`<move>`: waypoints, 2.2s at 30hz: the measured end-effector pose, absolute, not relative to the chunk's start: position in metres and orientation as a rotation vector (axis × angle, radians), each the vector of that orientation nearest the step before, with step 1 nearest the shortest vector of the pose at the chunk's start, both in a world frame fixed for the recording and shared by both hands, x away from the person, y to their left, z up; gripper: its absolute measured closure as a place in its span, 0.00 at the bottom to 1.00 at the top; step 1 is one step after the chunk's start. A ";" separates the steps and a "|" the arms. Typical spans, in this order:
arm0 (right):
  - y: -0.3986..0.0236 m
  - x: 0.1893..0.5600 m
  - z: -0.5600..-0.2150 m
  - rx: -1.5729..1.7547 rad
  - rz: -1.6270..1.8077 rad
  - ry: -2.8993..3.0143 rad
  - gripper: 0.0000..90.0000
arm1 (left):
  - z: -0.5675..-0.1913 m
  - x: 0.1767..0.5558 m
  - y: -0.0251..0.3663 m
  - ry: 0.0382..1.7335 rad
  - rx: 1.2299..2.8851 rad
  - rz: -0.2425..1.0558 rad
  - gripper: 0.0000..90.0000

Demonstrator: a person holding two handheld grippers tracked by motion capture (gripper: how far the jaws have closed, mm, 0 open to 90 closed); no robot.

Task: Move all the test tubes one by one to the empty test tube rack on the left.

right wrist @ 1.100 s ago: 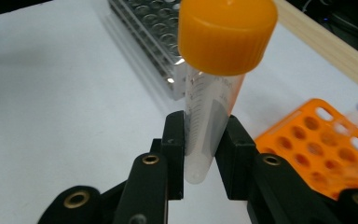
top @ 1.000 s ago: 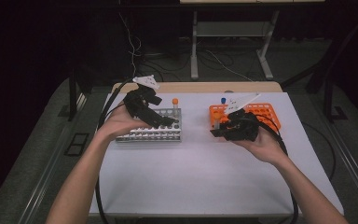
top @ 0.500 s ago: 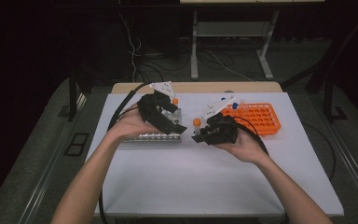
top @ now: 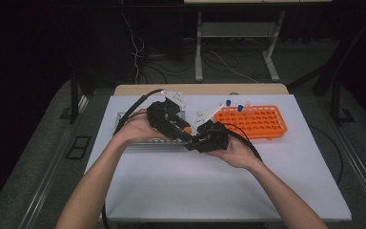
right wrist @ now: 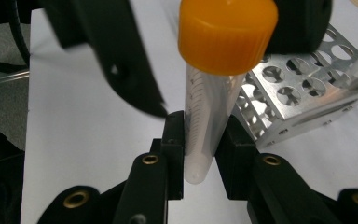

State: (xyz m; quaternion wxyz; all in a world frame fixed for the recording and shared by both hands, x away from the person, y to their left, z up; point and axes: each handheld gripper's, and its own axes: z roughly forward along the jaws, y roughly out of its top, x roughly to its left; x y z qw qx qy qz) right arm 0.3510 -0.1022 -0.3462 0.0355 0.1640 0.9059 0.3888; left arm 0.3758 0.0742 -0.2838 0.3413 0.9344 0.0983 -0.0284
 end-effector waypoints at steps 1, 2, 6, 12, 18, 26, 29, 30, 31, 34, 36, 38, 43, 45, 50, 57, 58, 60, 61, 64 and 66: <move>-0.101 0.351 -0.346 0.503 1.197 2.784 0.82 | -0.285 0.376 0.074 0.252 2.432 -0.079 0.59; -0.101 0.351 -0.347 0.500 1.202 2.782 0.82 | -0.285 0.376 0.074 0.249 2.436 -0.081 0.62; -0.098 0.350 -0.348 0.492 1.209 2.782 0.82 | -0.286 0.376 0.074 0.242 2.454 -0.083 0.75; -0.097 0.350 -0.349 0.498 1.215 2.785 0.81 | -0.286 0.377 0.075 0.240 2.461 -0.076 0.76; -0.100 0.352 -0.348 0.526 1.226 2.775 0.70 | -0.282 0.378 0.080 0.266 2.442 -0.053 0.76; -0.113 0.351 -0.340 0.561 1.231 2.743 0.60 | -0.272 0.382 0.093 0.315 2.424 -0.009 0.76; -0.118 0.351 -0.338 0.572 1.240 2.737 0.51 | -0.269 0.385 0.099 0.337 2.424 0.014 0.76; -0.120 0.351 -0.337 0.580 1.241 2.735 0.48 | -0.268 0.386 0.101 0.348 2.420 0.020 0.76; -0.122 0.351 -0.336 0.582 1.242 2.730 0.45 | -0.267 0.388 0.103 0.355 2.420 0.027 0.76; -0.128 0.349 -0.335 0.606 1.251 2.718 0.33 | -0.264 0.392 0.109 0.383 2.419 0.051 0.76; -0.131 0.347 -0.335 0.614 1.249 2.718 0.23 | -0.264 0.396 0.113 0.403 2.412 0.071 0.76; -0.135 0.346 -0.334 0.645 1.250 2.730 0.12 | -0.263 0.400 0.116 0.421 2.406 0.086 0.76; -0.145 0.341 -0.335 0.670 1.245 2.740 0.00 | -0.262 0.413 0.122 0.473 2.403 0.114 0.76; -0.150 0.339 -0.335 0.677 1.249 2.728 0.00 | -0.261 0.419 0.123 0.491 2.404 0.128 0.76; -0.162 0.335 -0.337 0.701 1.254 2.724 0.00 | -0.259 0.434 0.125 0.513 2.390 0.137 0.76; -0.179 0.333 -0.346 0.756 1.258 2.728 0.00 | -0.264 0.455 0.125 0.562 2.390 0.151 0.76; -0.181 0.332 -0.347 0.766 1.259 2.727 0.00 | -0.265 0.458 0.125 0.569 2.386 0.152 0.76; -0.187 0.332 -0.349 0.770 1.267 2.722 0.00 | -0.266 0.463 0.126 0.577 2.372 0.157 0.76; -0.189 0.331 -0.350 0.778 1.271 2.723 0.00 | -0.267 0.465 0.127 0.584 2.366 0.160 0.76; -0.197 0.329 -0.354 0.796 1.284 2.720 0.00 | -0.272 0.472 0.127 0.605 2.352 0.163 0.76; -0.201 0.327 -0.356 0.807 1.277 2.721 0.00 | -0.275 0.476 0.127 0.619 2.351 0.175 0.76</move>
